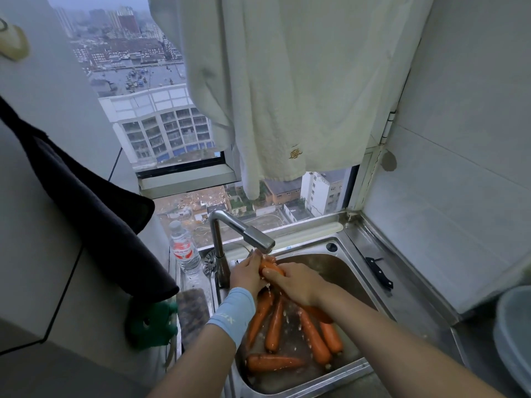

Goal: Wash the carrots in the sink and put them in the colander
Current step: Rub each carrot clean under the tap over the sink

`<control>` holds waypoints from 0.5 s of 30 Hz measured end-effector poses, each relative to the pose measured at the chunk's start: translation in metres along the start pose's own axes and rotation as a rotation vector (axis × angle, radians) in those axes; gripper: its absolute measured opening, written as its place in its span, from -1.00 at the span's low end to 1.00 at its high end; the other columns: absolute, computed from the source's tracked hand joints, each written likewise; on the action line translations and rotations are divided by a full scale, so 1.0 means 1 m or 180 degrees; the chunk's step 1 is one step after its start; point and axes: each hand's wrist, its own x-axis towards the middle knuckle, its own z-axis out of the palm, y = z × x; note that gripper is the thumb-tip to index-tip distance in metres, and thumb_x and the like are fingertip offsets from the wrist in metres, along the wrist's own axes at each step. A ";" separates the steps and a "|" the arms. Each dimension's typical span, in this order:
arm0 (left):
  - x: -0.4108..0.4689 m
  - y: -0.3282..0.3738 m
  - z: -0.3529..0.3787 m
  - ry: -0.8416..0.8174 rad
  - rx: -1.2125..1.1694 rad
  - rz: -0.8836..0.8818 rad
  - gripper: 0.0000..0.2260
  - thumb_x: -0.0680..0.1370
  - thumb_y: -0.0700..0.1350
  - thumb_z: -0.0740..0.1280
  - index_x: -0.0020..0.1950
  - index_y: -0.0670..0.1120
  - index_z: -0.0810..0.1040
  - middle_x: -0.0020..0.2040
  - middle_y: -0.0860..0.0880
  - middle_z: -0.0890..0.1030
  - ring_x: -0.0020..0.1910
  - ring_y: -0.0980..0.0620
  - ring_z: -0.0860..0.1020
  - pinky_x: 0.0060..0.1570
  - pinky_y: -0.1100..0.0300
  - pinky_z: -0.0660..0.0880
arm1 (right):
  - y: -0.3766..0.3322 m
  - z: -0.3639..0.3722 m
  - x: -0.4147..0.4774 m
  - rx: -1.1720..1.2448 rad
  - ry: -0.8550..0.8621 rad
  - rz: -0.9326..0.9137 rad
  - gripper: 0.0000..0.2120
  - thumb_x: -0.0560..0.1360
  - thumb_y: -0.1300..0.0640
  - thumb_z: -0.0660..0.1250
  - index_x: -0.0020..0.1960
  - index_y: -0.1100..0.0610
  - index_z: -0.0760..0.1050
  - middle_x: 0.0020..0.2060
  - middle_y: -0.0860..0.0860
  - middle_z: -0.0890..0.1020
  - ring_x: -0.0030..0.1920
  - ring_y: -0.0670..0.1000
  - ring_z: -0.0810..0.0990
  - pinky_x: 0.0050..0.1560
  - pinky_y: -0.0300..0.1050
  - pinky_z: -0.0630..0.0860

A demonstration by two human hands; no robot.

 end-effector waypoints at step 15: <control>-0.006 0.020 -0.005 0.0285 -0.0251 -0.0059 -0.86 0.50 -0.08 0.52 -0.14 -0.13 0.65 -0.12 -0.15 0.68 -0.10 -0.13 0.65 -0.08 0.00 0.65 | 0.002 0.004 0.009 -0.0827 0.0364 -0.0518 -0.64 0.56 -0.22 0.28 0.23 -0.03 0.40 0.07 0.00 0.64 0.06 0.08 0.62 0.09 0.01 0.51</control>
